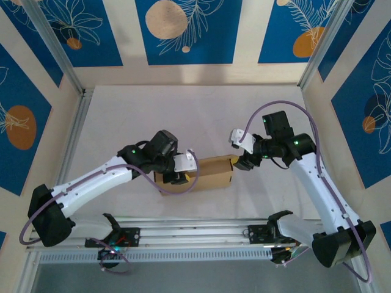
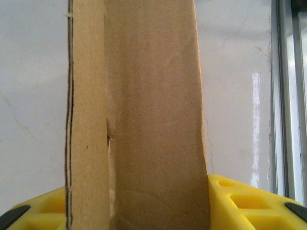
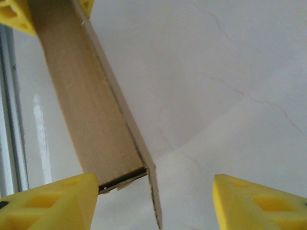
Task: Fold the paper box
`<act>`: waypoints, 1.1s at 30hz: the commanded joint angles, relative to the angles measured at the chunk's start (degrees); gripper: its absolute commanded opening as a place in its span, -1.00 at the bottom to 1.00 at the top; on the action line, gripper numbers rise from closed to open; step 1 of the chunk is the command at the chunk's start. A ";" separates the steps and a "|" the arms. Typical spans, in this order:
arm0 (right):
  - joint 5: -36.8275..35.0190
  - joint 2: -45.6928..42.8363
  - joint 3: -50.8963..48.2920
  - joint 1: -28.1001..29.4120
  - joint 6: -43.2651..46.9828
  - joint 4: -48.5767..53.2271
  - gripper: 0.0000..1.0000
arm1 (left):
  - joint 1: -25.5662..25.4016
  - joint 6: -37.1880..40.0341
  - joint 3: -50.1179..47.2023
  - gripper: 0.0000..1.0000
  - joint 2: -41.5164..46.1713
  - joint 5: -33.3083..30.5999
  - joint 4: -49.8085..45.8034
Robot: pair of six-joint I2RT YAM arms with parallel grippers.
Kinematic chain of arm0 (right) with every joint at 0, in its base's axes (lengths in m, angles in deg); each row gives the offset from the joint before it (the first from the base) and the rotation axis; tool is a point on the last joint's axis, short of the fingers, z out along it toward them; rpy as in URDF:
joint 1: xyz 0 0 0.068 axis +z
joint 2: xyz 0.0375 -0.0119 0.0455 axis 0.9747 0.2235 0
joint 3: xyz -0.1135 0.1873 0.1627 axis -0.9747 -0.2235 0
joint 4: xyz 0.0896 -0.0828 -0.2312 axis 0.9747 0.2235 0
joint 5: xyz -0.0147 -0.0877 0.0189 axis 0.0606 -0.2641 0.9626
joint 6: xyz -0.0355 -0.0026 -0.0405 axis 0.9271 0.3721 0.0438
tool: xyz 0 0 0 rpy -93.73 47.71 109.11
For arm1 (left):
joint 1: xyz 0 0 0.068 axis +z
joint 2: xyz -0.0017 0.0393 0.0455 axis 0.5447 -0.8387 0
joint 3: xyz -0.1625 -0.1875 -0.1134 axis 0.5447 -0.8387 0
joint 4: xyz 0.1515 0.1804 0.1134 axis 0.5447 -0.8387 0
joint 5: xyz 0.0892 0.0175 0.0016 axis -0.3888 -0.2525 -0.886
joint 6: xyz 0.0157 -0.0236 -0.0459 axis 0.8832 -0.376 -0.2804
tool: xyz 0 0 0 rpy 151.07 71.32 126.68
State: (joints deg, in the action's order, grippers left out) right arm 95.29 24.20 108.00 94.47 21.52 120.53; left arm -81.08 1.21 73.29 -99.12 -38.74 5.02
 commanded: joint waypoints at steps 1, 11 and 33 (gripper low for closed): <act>0.01 0.84 0.86 -0.07 3.40 4.61 0.22 | -1.20 0.71 -0.64 -0.18 -0.49 0.06 1.87; -7.58 1.44 -5.04 -0.12 3.61 0.54 -0.37 | -1.58 0.72 0.63 -0.24 -2.04 -1.29 1.76; -5.11 2.19 -0.46 3.93 -2.44 3.60 -0.81 | -1.67 0.62 1.65 -0.25 -2.89 -2.62 0.84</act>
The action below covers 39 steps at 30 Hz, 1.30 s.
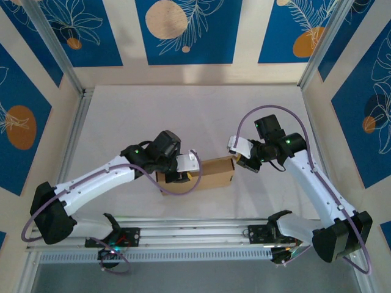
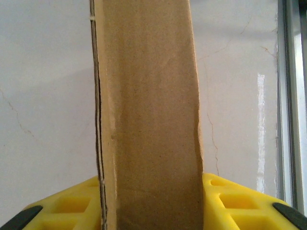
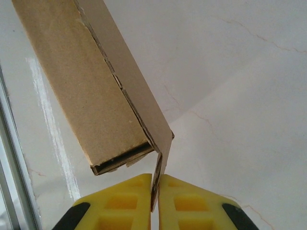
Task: Fold the paper box
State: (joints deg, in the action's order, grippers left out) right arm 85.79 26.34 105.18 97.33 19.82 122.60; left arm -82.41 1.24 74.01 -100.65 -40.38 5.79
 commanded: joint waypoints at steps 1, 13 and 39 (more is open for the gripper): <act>4.83 0.13 2.68 1.02 -1.01 1.65 -0.87 | -0.34 0.52 0.94 -0.25 -1.36 -1.06 0.07; 7.62 1.45 5.06 3.31 -11.25 1.76 -1.00 | -0.32 -0.47 1.46 -0.25 -2.14 -1.51 0.33; -1.82 5.83 4.44 8.64 -42.98 -0.91 -1.00 | -0.25 -1.39 1.74 -0.25 -3.38 -2.60 0.16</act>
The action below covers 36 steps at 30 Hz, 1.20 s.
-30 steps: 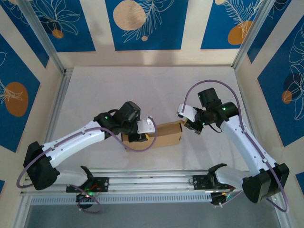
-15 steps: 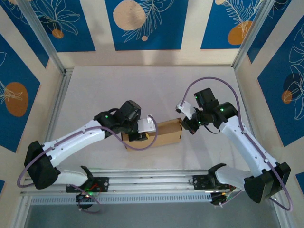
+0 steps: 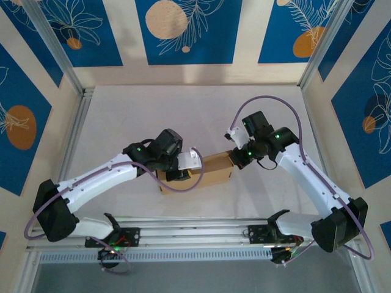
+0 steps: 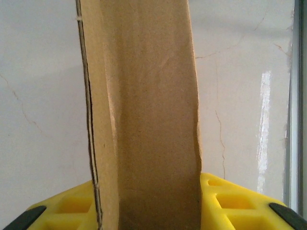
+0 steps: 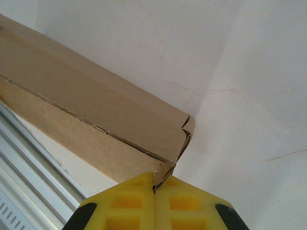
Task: Fold the paper box
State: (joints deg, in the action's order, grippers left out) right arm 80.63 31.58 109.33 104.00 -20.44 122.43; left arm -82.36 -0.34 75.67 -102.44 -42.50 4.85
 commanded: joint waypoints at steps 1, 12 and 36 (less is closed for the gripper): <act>1.42 0.43 -0.06 2.25 -3.41 -1.07 -1.00 | -0.29 0.16 0.07 -0.24 -1.61 -0.53 1.09; -5.31 -2.12 -3.71 2.79 -9.14 -5.45 -1.00 | 1.26 -4.23 -0.31 0.40 2.76 -0.63 4.63; -7.05 -3.75 -3.24 3.23 -9.71 -4.91 -1.00 | 5.09 -29.02 -6.26 0.23 28.65 -10.52 -16.57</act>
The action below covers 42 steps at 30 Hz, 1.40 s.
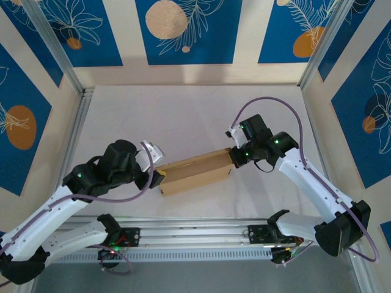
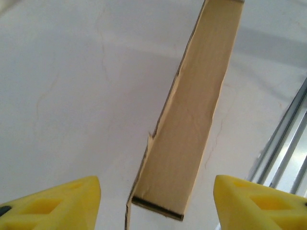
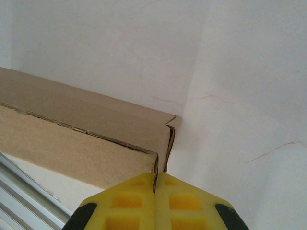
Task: Fold the paper box
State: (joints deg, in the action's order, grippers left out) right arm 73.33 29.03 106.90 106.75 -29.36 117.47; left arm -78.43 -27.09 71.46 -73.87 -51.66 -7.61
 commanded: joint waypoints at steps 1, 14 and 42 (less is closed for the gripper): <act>0.26 -1.14 -0.90 0.56 -0.81 -0.11 -1.00 | 1.70 -2.29 -2.64 0.19 0.08 -1.60 -3.98; 0.08 -2.11 -1.89 0.84 -0.86 -0.62 -1.00 | 8.04 -3.94 -2.67 -0.68 -3.84 4.54 -4.51; -3.21 -2.57 -3.20 3.39 -5.90 -1.49 -1.00 | 8.83 -38.55 1.80 -1.00 -12.49 -2.28 -4.87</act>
State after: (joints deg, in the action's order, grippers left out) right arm 69.15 27.36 105.02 109.16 -33.56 116.07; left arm -69.86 -56.20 73.01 -85.17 -50.81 -10.85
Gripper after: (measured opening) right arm 0.066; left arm 0.047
